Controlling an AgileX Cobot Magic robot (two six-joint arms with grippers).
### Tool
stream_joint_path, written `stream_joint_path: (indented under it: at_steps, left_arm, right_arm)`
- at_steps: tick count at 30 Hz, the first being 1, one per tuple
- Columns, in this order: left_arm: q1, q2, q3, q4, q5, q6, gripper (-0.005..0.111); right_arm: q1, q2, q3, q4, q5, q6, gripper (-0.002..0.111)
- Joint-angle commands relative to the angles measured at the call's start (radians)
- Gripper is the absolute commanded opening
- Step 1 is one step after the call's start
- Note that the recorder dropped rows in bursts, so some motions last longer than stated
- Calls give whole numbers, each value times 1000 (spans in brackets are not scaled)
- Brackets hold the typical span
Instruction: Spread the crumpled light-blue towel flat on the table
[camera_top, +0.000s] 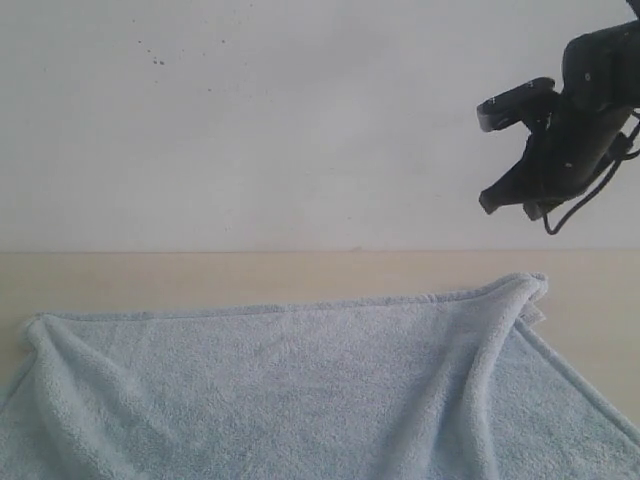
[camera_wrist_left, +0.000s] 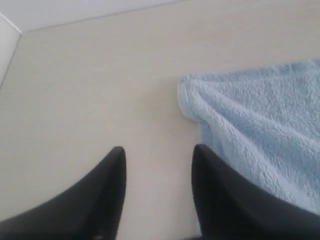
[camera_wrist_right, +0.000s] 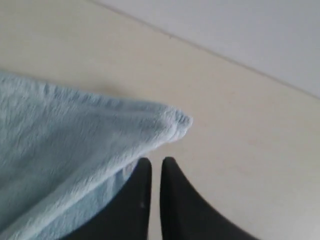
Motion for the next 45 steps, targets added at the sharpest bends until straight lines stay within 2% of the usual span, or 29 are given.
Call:
stream_joint_path:
  at_steps: [1, 5, 10, 18, 27, 38, 45]
  left_arm:
    - [2, -109, 83, -90, 12, 5, 29]
    - [-14, -208, 123, -183, 13, 68, 27]
    - [-48, -297, 125, -308, 37, 202, 27]
    - [-72, -333, 125, -364, 132, 268, 27]
    - [-72, -333, 125, -369, 136, 270, 27]
    - [-72, -333, 125, -403, 129, 308, 27]
    - [-72, -333, 125, -403, 132, 310, 27]
  right_arm:
    - [-4, -52, 116, 68, 147, -78, 0]
    - [-6, -119, 293, 60, 97, -88, 0]
    - [-22, -213, 542, 79, -67, -81, 0]
    - [-22, -212, 753, 86, -284, -83, 0]
    - [-22, -207, 809, 86, -394, -82, 0]
    - [-22, -124, 814, 86, -381, -81, 0]
    - [-22, -124, 843, 60, -312, -68, 0]
